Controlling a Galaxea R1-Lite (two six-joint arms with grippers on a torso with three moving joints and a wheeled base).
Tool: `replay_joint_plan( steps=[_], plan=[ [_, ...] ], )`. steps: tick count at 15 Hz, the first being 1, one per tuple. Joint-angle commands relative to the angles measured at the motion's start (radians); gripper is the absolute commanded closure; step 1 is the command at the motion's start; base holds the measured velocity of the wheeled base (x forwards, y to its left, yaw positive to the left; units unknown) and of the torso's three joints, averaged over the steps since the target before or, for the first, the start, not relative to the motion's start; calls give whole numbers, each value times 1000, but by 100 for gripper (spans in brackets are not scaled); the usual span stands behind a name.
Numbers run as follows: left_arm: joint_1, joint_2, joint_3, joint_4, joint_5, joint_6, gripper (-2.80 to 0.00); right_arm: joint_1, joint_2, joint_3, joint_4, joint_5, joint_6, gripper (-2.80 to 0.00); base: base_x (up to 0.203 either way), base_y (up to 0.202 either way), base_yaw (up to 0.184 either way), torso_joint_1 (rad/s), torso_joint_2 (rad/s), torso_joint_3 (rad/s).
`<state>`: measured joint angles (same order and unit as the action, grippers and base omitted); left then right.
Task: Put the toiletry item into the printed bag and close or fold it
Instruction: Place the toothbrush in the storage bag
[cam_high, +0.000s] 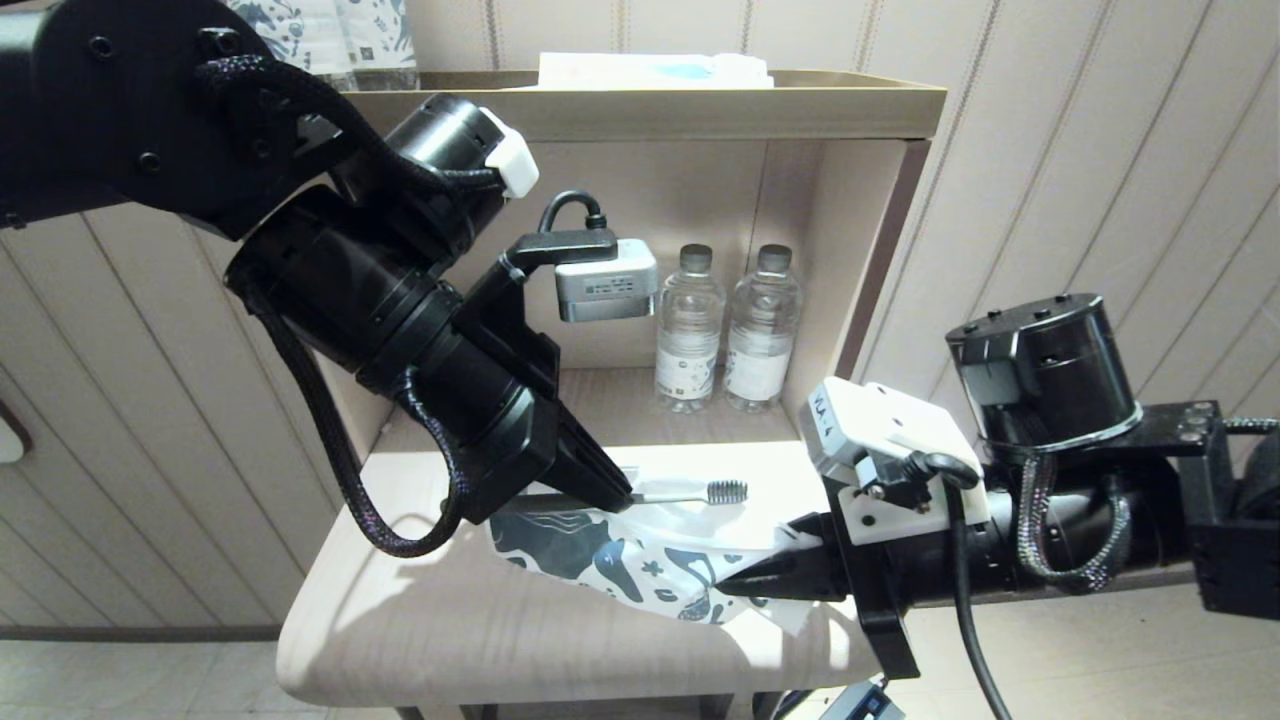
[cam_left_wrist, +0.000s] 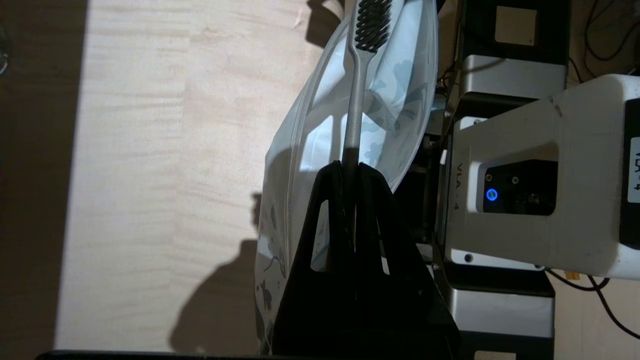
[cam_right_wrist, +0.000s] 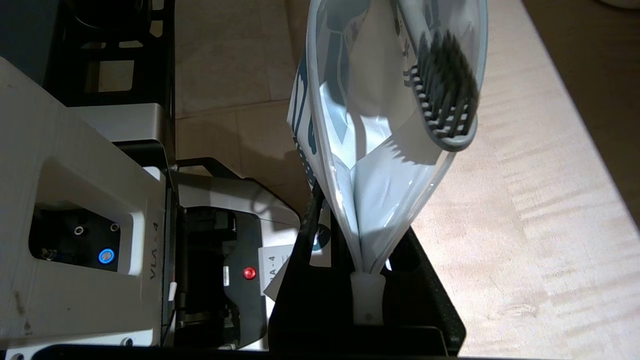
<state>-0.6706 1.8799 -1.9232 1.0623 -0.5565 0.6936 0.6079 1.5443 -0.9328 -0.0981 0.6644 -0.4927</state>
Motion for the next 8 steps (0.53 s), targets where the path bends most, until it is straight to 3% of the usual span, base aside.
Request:
replay_joint_plan(
  steps=[1, 6, 8],
  plan=[
    [-1, -18, 0, 7, -3, 4, 0, 1, 7, 6, -14, 4, -3, 0, 0, 0, 0, 0, 0, 0],
    [-12, -19, -1, 41, 9, 27, 0, 3, 8, 23, -17, 3, -3, 0, 0, 0, 0, 0, 0, 0],
    [-12, -37, -5, 39, 48, 29, 0, 1, 10, 45, -38, 3, -3, 0, 0, 0, 0, 0, 0, 0]
  ],
)
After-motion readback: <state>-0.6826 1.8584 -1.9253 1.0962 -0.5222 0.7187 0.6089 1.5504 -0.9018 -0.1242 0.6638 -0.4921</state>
